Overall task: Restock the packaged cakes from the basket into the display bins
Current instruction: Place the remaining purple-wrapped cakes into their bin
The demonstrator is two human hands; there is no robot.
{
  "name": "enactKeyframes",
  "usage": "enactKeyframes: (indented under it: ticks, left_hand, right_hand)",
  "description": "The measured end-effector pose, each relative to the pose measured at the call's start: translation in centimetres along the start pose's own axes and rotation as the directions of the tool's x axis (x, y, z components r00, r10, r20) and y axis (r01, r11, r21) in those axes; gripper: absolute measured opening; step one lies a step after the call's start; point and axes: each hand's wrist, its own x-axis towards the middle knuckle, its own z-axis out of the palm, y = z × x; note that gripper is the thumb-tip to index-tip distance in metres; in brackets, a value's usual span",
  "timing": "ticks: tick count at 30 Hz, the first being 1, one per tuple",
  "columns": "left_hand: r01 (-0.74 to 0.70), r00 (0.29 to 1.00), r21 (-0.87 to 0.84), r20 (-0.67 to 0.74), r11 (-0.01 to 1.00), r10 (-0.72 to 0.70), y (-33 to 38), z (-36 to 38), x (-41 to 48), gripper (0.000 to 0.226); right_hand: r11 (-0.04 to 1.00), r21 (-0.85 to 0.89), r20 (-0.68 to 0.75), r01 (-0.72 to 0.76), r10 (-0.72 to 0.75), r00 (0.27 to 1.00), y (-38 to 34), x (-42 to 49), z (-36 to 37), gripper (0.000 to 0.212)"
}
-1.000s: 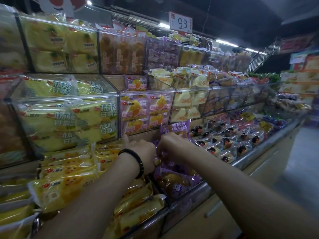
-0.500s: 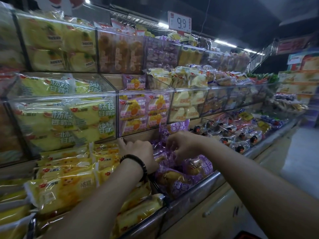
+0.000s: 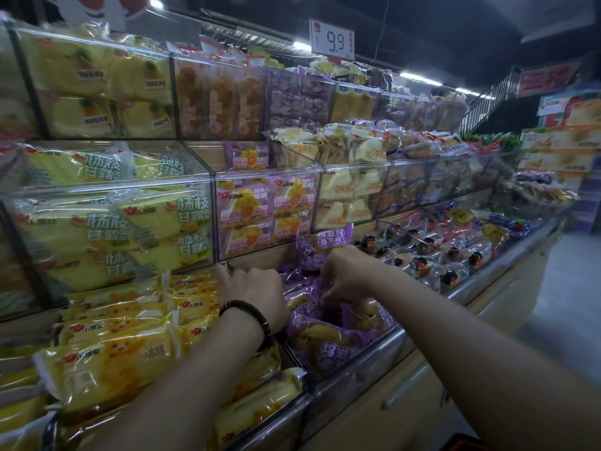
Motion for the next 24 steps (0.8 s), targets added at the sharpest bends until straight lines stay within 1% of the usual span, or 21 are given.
enactKeyframes:
  ticks: [3, 5, 7, 8, 9, 11, 12, 13, 15, 17, 18, 19, 21, 23, 24]
  left_hand:
    - [-0.013, 1.000, -0.004, -0.008, 1.000, 0.013, -0.1, 0.2, 0.1, 0.022]
    - [-0.024, 0.999, -0.044, 0.030, 0.999, 0.025, -0.3, -0.3, 0.2, 0.019]
    - [-0.043, 0.994, -0.169, 0.090, 0.985, 0.059, -0.8, -1.4, 0.2, 0.022]
    - [-0.059, 0.991, -0.243, 0.102, 0.968, 0.086, -1.0, -2.1, 0.1, 0.029]
    - [-0.086, 0.990, -0.303, 0.081, 0.949, 0.115, -1.2, -2.8, 0.0, 0.033]
    - [-0.177, 0.983, -0.365, -0.012, 0.914, 0.186, -1.2, -3.8, -0.6, 0.028]
    - [-0.235, 0.970, -0.372, -0.031, 0.898, 0.240, -1.1, -4.0, -0.9, 0.027]
    - [-0.291, 0.951, -0.369, -0.013, 0.883, 0.308, -0.8, -4.1, -1.2, 0.029]
    - [-0.383, 0.891, -0.342, 0.108, 0.858, 0.440, -0.2, -4.4, -1.9, 0.041]
    - [-0.422, 0.849, -0.269, 0.217, 0.866, 0.482, 0.2, -4.4, -2.3, 0.052]
    - [-0.428, 0.845, -0.242, 0.234, 0.870, 0.481, 0.4, -4.3, -2.5, 0.054]
    - [-0.431, 0.847, -0.231, 0.229, 0.872, 0.480, 0.5, -3.9, -2.5, 0.051]
    - [-0.443, 0.851, -0.220, 0.202, 0.869, 0.485, 0.6, -3.2, -2.8, 0.037]
    - [-0.449, 0.857, -0.193, 0.182, 0.872, 0.482, 0.5, -2.8, -3.2, 0.020]
    - [-0.448, 0.862, -0.177, 0.174, 0.876, 0.476, 0.4, -2.8, -3.4, 0.020]
  right_hand:
    - [0.998, 0.058, 0.004, 0.009, -0.009, 1.000, 0.2, -0.7, -0.9, 0.033]
    - [0.996, 0.088, -0.015, 0.017, -0.016, 1.000, 0.3, -1.4, -1.7, 0.026]
    - [0.995, 0.090, -0.055, 0.040, -0.035, 0.998, 0.1, -2.6, -2.7, 0.022]
    - [0.993, 0.105, -0.075, 0.046, -0.038, 0.996, -0.1, -3.4, -3.1, 0.020]
    - [0.990, 0.127, -0.087, 0.055, -0.044, 0.995, -0.4, -4.3, -3.6, 0.018]
    - [0.985, 0.158, -0.086, 0.075, -0.062, 0.994, -1.0, -6.2, -4.2, 0.012]
    - [0.985, 0.155, -0.075, 0.079, -0.068, 0.995, -1.2, -7.0, -4.4, 0.011]
    - [0.987, 0.144, -0.049, 0.077, -0.070, 0.996, -1.4, -7.8, -4.4, 0.010]
    - [0.991, 0.118, 0.014, 0.069, -0.071, 0.997, -1.8, -9.1, -4.1, 0.008]
    - [0.996, 0.060, 0.039, 0.069, -0.071, 0.997, -2.2, -9.9, -3.4, 0.006]
    - [0.997, 0.030, 0.034, 0.071, -0.072, 0.997, -2.4, -10.2, -3.0, 0.008]
    - [0.998, 0.018, 0.026, 0.063, -0.064, 0.998, -2.5, -10.5, -2.6, 0.012]
    - [0.999, 0.024, 0.034, 0.038, -0.039, 0.999, -2.6, -11.0, -2.0, 0.019]
    - [1.000, 0.018, 0.053, 0.015, -0.016, 0.998, -2.8, -11.5, -1.6, 0.031]
    - [1.000, 0.017, 0.067, 0.003, -0.004, 0.998, -2.9, -11.7, -1.5, 0.039]
